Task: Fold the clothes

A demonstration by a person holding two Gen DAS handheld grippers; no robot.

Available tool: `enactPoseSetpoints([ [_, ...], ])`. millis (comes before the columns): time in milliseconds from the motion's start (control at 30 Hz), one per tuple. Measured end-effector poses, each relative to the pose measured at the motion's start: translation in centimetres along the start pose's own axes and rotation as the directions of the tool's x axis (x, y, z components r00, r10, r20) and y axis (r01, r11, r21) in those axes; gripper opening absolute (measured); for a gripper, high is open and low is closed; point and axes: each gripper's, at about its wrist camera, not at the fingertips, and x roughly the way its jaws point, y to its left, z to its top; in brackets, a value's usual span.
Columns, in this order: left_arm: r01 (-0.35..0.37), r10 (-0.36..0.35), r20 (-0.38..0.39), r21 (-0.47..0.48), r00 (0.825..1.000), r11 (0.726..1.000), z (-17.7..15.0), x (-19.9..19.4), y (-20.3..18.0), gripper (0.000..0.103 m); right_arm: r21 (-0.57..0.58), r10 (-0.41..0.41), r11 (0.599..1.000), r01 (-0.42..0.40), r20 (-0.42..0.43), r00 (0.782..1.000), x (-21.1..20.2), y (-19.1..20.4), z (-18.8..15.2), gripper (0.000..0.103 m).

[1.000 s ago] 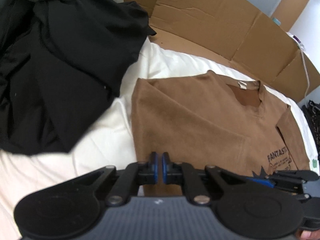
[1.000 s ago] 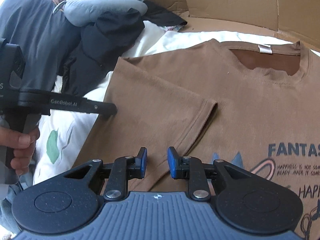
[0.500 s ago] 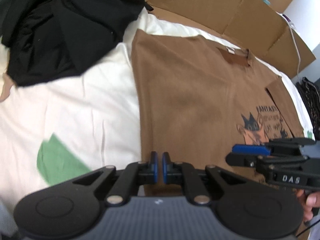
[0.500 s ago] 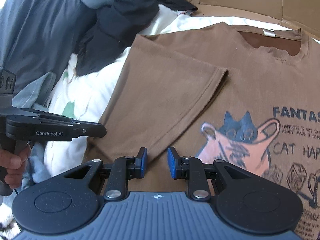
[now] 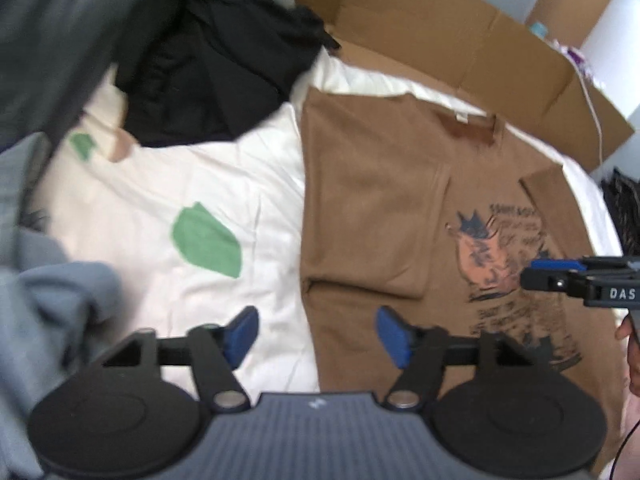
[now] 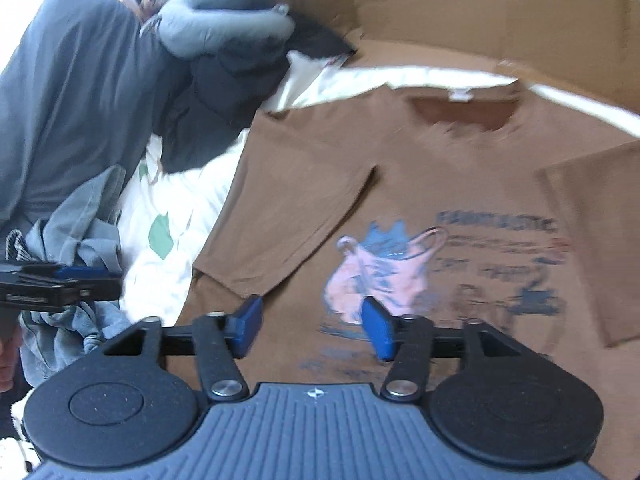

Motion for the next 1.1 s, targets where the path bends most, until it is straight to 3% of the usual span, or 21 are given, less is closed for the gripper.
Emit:
enactPoseSetpoints([
  [67, -0.010, 0.010, 0.007, -0.019, 1.000, 1.000, 0.2, -2.3, -0.4, 0.072, 0.002, -0.017, 1.000, 0.017, 0.015, 1.000, -2.5, -0.4, 0.4, 0.078],
  [133, -0.020, 0.021, 0.014, -0.032, 1.000, 0.999, 0.5, -4.6, -0.9, 0.084, 0.005, -0.034, 0.999, 0.034, 0.030, 0.999, -5.0, -0.8, 0.7, 0.084],
  [200, -0.038, 0.039, 0.027, -0.038, 0.999, 0.999, 1.1, -6.7, -1.7, 0.089, 0.015, -0.047, 0.999, 0.046, 0.046, 0.998, -7.5, -1.2, 1.0, 0.088],
  [333, -0.063, 0.065, 0.050, -0.041, 0.997, 0.997, 2.0, -11.2, -3.5, 0.097, 0.025, -0.070, 0.997, 0.068, 0.077, 0.995, -12.4, -1.6, 1.4, 0.092],
  [700, -0.065, 0.074, 0.130, -0.068, 0.989, 0.996, 3.1, -22.8, -7.4, 0.101, 0.030, -0.090, 0.996, 0.087, 0.162, 0.983, -25.8, -1.7, 1.7, 0.097],
  [1100, -0.031, 0.045, 0.201, -0.070, 0.979, 0.997, 2.1, -30.7, -9.3, 0.102, 0.104, -0.141, 0.987, 0.119, 0.250, 0.958, -36.8, -1.4, 0.0, 0.102],
])
